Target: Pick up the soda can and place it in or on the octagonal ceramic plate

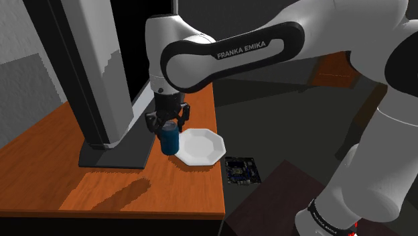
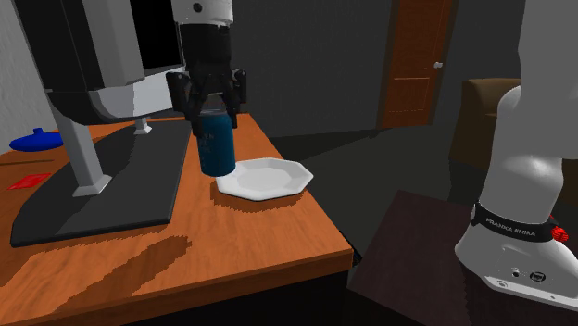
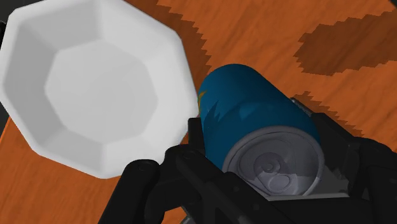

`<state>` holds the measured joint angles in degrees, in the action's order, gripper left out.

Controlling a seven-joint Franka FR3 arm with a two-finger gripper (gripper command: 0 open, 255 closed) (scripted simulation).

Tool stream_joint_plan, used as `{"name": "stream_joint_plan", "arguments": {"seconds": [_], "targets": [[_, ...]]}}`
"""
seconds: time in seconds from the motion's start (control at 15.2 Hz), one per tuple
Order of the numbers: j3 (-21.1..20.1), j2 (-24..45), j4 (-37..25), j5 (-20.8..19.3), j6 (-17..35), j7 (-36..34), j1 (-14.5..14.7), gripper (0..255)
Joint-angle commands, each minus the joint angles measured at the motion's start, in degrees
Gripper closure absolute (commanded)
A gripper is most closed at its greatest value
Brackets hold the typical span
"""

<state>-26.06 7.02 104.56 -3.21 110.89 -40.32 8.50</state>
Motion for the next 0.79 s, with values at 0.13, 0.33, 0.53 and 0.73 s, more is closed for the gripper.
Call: {"name": "stream_joint_plan", "arguments": {"seconds": [0.13,0.33,0.53,0.73], "targets": [[1.6,-3.9,2.8,1.9,-0.7,4.6,-2.5,255],[3.5,-7.1,5.2,3.3,-1.2,9.2,-4.7,255],[5.6,-9.8,7.0,4.3,-1.9,13.7,-6.7,255],[7.8,-11.8,8.8,4.9,-2.1,17.9,-8.6,255]]}}
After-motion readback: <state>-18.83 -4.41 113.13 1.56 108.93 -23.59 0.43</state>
